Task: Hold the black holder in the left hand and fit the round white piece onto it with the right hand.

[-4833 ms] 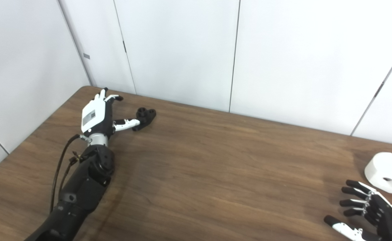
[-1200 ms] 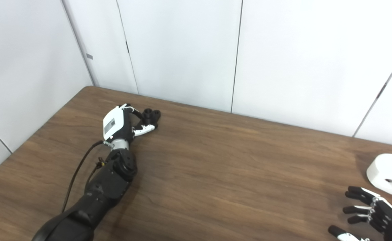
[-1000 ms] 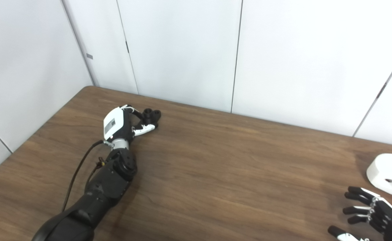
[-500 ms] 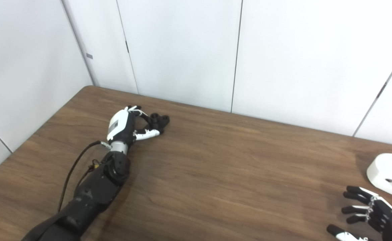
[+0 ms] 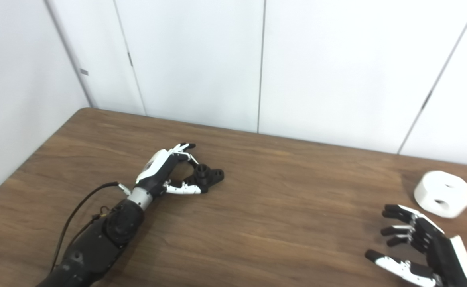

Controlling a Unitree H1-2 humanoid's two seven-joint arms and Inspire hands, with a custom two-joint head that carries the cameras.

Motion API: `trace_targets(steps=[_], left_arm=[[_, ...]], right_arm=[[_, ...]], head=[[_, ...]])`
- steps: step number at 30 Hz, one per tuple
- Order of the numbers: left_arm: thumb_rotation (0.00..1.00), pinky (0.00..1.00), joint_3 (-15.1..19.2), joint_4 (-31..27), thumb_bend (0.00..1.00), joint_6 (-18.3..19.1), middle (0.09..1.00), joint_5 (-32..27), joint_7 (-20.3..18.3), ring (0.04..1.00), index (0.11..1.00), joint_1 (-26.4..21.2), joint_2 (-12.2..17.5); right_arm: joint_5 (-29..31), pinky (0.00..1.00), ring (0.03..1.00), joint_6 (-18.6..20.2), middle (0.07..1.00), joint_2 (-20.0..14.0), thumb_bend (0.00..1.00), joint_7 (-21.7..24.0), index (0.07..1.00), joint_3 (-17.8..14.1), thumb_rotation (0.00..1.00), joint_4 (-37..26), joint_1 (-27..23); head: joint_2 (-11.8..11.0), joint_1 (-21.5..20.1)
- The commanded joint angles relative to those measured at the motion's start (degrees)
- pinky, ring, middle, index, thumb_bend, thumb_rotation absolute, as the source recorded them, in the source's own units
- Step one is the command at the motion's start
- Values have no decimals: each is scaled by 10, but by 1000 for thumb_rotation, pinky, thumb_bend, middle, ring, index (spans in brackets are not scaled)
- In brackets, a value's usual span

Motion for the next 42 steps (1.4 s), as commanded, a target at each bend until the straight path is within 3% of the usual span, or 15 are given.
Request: trace_targets(steps=[1,8,14,21,24,29,36,42], left_arm=[[59,1000,-30,-16,525,-12,951,-8,-55,1000,483,24,-17],[61,998,-67,-72,524,-32,968,-27,-119,1000,482,39,-24],[60,996,-89,-89,524,-44,975,-26,-151,1000,482,38,-35],[61,976,-124,-95,524,-63,971,-11,-183,1000,481,35,-44],[59,996,-134,-81,524,-78,971,-1,-184,1000,481,31,-47],[61,1000,-150,-15,524,-132,954,59,-153,1000,481,13,-40],[59,1000,-148,17,524,-145,958,86,-141,1000,482,6,-19],[60,1000,-146,33,525,-155,950,105,-123,1000,482,6,-8]], right_arm=[[4,460,575,-23,720,1,726,-10,718,-5,161,-18,-17],[-18,453,563,-8,715,5,703,-14,727,-5,187,-49,-20],[-26,467,587,-4,733,-3,682,-10,732,-10,164,-68,-22],[-36,456,572,28,718,-16,666,-5,732,-13,150,-106,-31],[-40,456,578,43,724,-27,665,3,734,-12,177,-119,-37],[-75,474,584,74,723,-55,669,5,726,-14,173,-149,-61],[-138,474,570,124,703,-99,701,4,700,-24,147,-179,-121],[-245,480,596,126,694,-151,735,6,684,-15,168,-187,-172]], head=[[1,-10],[7,-57],[10,-76],[21,-123],[21,-158],[12,-204],[-2,-274],[-29,-343]])
